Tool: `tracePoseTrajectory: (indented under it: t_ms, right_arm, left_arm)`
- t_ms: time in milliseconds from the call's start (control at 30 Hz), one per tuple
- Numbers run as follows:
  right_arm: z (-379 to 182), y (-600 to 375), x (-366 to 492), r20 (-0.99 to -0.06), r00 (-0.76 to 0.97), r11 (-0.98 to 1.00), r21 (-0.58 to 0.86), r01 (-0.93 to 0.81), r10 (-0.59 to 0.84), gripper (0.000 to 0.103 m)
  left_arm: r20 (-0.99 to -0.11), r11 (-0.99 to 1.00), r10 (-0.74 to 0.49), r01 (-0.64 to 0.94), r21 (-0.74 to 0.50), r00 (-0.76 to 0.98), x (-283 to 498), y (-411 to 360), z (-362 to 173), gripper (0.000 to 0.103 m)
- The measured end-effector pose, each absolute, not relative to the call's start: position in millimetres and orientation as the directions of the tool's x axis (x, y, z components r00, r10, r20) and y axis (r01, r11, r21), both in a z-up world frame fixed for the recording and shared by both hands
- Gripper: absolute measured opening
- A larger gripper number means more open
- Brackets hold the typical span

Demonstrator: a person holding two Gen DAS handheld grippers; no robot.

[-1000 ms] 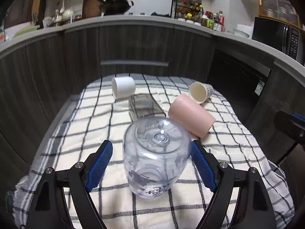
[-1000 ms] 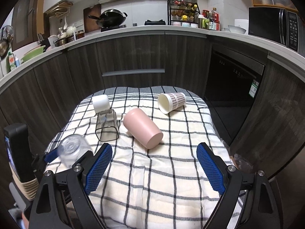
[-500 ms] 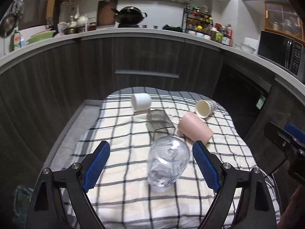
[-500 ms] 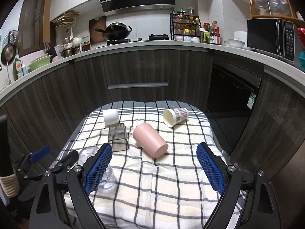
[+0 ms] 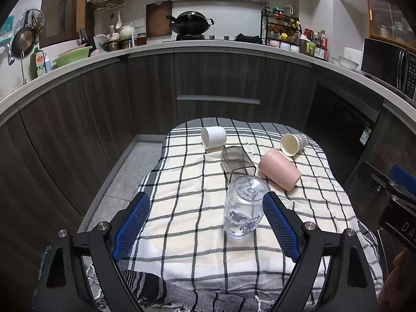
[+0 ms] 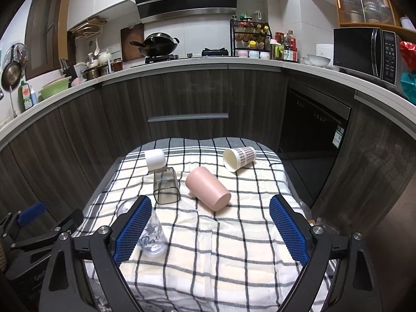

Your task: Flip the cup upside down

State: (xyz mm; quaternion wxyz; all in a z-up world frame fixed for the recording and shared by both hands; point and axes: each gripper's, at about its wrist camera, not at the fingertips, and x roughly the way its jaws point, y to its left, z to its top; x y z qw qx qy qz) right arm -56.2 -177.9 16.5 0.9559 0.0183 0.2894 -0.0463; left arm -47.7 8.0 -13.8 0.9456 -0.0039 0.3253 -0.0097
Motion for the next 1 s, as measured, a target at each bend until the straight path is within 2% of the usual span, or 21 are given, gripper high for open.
tracePoseTrajectory:
  t_ms: [1000]
  right_arm:
    - [20.1, -174.4, -60.3, -0.546, 0.831, 0.993, -0.018, 0.118, -0.109, 0.093]
  left_arm:
    - [-0.609, 1.0, -0.01, 0.01, -0.004, 0.793, -52.6, 9.9, -10.2, 0.089]
